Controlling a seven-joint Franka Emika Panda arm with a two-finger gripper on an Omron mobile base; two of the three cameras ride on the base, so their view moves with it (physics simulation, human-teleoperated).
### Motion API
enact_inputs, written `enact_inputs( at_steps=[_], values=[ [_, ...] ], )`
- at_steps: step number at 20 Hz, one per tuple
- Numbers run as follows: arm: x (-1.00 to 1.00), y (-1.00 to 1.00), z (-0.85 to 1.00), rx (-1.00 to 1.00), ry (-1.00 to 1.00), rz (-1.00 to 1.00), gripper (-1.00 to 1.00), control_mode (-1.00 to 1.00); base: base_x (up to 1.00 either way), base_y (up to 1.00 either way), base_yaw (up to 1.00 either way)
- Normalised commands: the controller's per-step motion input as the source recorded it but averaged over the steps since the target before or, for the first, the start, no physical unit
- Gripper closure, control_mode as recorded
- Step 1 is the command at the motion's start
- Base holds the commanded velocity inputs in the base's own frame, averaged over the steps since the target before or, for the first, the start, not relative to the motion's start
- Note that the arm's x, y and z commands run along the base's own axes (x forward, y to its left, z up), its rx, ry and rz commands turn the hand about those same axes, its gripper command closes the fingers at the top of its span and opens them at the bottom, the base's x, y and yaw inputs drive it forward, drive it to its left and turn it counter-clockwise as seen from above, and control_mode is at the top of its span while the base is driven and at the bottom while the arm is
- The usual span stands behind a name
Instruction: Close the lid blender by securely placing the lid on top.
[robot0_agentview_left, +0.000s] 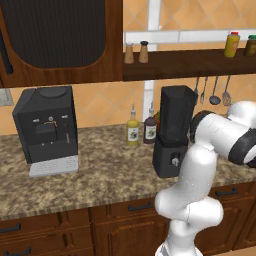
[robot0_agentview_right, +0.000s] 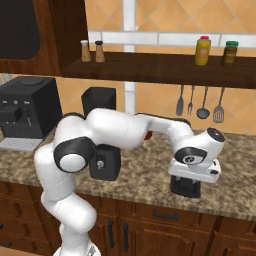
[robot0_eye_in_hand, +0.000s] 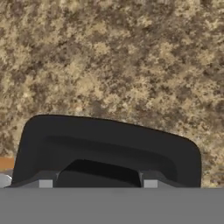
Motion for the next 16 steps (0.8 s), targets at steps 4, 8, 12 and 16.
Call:
enact_inputs(
  at_steps=[4, 8, 12, 16],
  values=[
    [-0.39, 0.81, 1.00, 0.00, 0.01, -0.02, 1.00, -1.00, 0.00, 0.00, 0.00],
    [-0.51, 0.81, 1.00, 0.00, -0.01, -0.07, 1.00, -1.00, 0.00, 0.00, 0.00],
    [-0.40, 0.82, 1.00, -0.02, -0.02, -0.09, 1.00, -1.00, 0.00, 0.00, 0.00],
    [-0.14, 0.98, 1.00, -0.06, 0.00, -0.07, 1.00, -1.00, 0.00, 0.00, 0.00]
  ],
)
